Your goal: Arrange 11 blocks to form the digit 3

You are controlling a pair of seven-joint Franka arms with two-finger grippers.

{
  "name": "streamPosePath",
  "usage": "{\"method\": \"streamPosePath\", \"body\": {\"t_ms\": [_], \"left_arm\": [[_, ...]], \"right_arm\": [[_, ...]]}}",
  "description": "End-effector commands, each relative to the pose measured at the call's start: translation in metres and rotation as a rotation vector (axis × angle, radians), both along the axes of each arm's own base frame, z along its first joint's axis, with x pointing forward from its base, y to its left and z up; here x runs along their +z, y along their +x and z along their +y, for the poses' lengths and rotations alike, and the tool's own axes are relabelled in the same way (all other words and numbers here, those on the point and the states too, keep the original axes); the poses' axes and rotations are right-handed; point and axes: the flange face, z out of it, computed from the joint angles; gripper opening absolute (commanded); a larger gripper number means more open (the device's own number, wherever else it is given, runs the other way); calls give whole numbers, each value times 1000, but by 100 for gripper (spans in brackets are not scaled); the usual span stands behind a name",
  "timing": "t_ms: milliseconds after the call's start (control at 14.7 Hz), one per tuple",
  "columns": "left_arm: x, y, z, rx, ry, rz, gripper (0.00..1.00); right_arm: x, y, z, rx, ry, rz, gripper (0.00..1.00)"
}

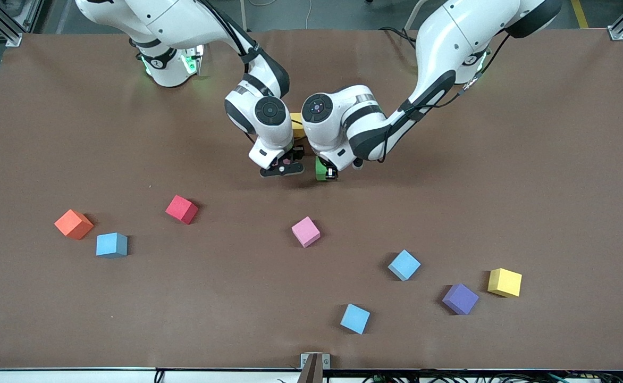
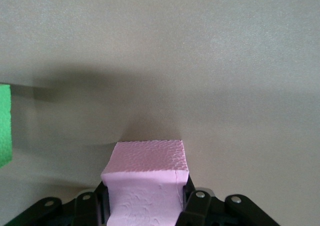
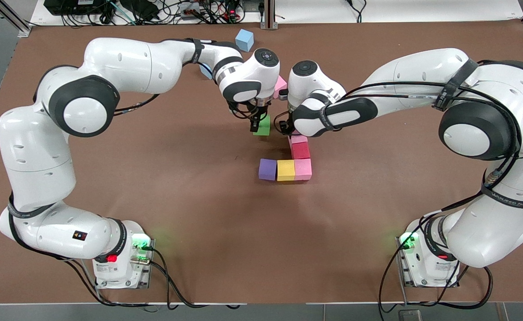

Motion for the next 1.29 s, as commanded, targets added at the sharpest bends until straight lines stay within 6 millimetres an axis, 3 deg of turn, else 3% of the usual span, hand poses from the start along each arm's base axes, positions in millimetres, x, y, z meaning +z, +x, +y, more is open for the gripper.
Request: {"method": "streamPosePath", "body": {"t_ms": [0,272,340,408,748,1021,1225], "left_arm": [[-1,0,-2,-19,-1,-18,1],[1,-2,-3,-21,-2,-20,1],[2,-2,-3,-22,-2,-22,1],[1,-2,-3,-21,-2,-20,1],[-1,-5,-1,-26,6,-18,1],[-1,-6,-2,-27,6,-17,1],[-2,-6,-1,-27,8,-16,1]], "right_arm": [[-2,-15,-4,-11,-13,14,41],[-3,-16,-5,-9,-22,20,42],[-2,-16,-5,-9,-22,20,58],[-2,-16,-5,-10,-22,20,100],[7,-6,-6,-24,-12,9,100],[33,8,-8,-31,15,-30,100],[55,24,-24,-58,-17,-20,100]]}}
